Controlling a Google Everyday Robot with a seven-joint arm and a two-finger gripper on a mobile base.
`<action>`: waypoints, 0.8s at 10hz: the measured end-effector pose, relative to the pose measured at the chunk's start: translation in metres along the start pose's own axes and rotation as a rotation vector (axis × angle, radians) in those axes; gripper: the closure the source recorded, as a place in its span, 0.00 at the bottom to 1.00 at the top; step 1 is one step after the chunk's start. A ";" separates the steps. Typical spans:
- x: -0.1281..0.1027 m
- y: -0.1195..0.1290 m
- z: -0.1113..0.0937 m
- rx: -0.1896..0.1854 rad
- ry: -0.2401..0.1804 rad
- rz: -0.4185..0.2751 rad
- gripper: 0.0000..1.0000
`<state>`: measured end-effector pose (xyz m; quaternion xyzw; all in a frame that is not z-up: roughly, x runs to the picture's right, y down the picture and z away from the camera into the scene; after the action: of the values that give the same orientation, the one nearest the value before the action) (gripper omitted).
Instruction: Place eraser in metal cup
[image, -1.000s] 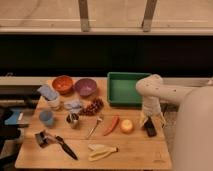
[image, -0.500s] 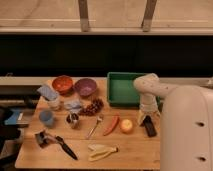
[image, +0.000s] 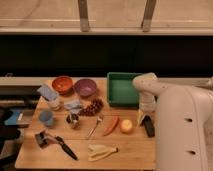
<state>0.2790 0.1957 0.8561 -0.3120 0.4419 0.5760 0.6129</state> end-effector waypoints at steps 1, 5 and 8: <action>-0.001 0.002 -0.001 0.000 0.000 -0.002 0.52; -0.001 0.001 -0.002 0.000 -0.002 -0.002 0.91; -0.001 0.001 -0.001 0.001 -0.001 -0.002 1.00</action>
<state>0.2776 0.1944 0.8565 -0.3120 0.4414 0.5754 0.6138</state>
